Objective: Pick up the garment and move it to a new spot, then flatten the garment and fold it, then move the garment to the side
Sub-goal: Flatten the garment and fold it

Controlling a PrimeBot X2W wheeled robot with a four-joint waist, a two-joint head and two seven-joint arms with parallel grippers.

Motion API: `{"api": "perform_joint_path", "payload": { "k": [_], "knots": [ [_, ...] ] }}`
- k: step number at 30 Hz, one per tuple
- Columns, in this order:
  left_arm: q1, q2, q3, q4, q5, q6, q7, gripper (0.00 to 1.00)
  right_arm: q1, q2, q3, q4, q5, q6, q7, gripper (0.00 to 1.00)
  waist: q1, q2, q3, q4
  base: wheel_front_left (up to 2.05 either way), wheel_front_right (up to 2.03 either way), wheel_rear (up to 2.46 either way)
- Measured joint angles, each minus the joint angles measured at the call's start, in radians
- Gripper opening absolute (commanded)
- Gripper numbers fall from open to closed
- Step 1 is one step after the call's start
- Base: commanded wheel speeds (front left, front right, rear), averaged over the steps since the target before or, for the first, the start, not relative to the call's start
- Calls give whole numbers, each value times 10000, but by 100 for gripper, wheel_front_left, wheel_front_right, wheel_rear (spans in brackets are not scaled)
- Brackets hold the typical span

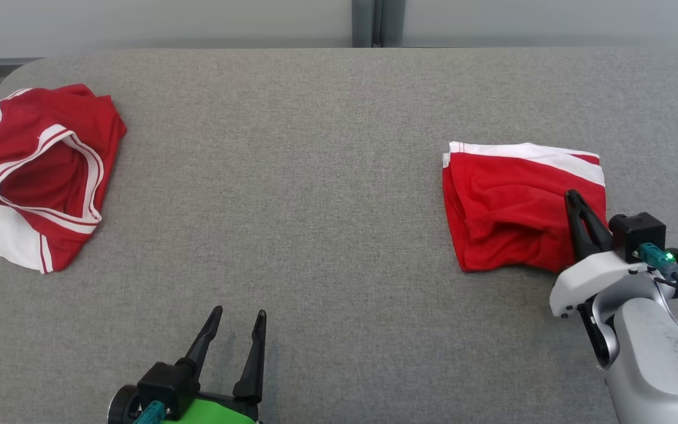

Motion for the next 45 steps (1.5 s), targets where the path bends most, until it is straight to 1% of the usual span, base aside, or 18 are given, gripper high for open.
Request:
{"api": "perform_joint_path", "payload": {
  "k": [4, 7, 12, 14, 20, 23, 24, 27, 31, 38, 41, 43, 44, 45],
  "knots": [
    [-103, 0, -56, 2, 0, 0, 0, 100, -676, 458, -309, 972, -677, 0, -153, 0, 0, 0, 115, 81, 0, 0, 0],
    [-229, 0, -119, 36, 10, 0, 0, 100, -1062, 665, -535, 1279, -1116, 0, -194, 0, 0, 0, 191, 160, 0, 0, 0],
    [-289, -2, -263, 117, 6, -10, 0, 100, -1241, 901, -359, 2086, -1599, 0, -203, 0, 0, 0, 256, 310, 0, 0, 0],
    [-290, -4, -278, 123, -36, -10, 0, 100, -1264, 913, -163, 2397, -1630, 0, -205, 0, 0, 0, 246, 376, 0, 0, 0],
    [-276, -2, -253, 96, -84, 48, 0, 100, -1139, 851, 685, 2792, -1480, 0, -205, 0, 0, 0, 196, 435, 0, 0, 0],
    [-260, -2, -219, 79, -96, 61, 0, 100, -1064, 794, 897, 3164, -1308, 0, -205, 0, 0, 0, 189, 373, 0, 0, 0],
    [-261, -4, -230, 67, -96, 65, 0, 100, -1061, 802, 1016, 3475, -1227, 0, -207, 0, 0, 0, 211, 337, 0, 0, 0],
    [-276, -4, -249, 52, -109, 96, 0, 100, -1089, 844, 1101, 3754, -1104, 0, -236, 0, 0, 0, 244, 295, 0, 0, 0],
    [-286, -4, -217, 25, -109, 142, 0, 100, -1132, 903, 1375, 3852, -982, -8, -238, 0, 0, 0, 264, 222, 0, 0, 0],
    [-220, -4, -52, 48, -81, 153, 0, 100, -965, 968, 2531, 3691, -466, -10, -234, 0, 0, 0, 73, 41, 0, 0, 0],
    [-109, -2, 0, 19, -109, 215, 0, 100, -729, 911, 2972, 3413, -253, -8, -234, 0, 0, 0, -75, -63, 0, 0, 0],
    [-5, -4, 23, -8, -132, 240, 0, 100, -570, 874, 3095, 3035, -13, -2, -221, 0, 0, 0, -169, -160, 0, 0, 0],
    [37, -6, 40, -31, -140, 267, 0, 100, -485, 861, 3120, 2809, 65, 0, -219, 2, 0, 0, -218, -213, 0, 0, 0],
    [81, -6, 86, -73, -142, 282, 0, 100, -421, 813, 3162, 2531, 81, 0, -219, 38, 0, 0, -266, -275, 0, 0, 0]
  ]
}}
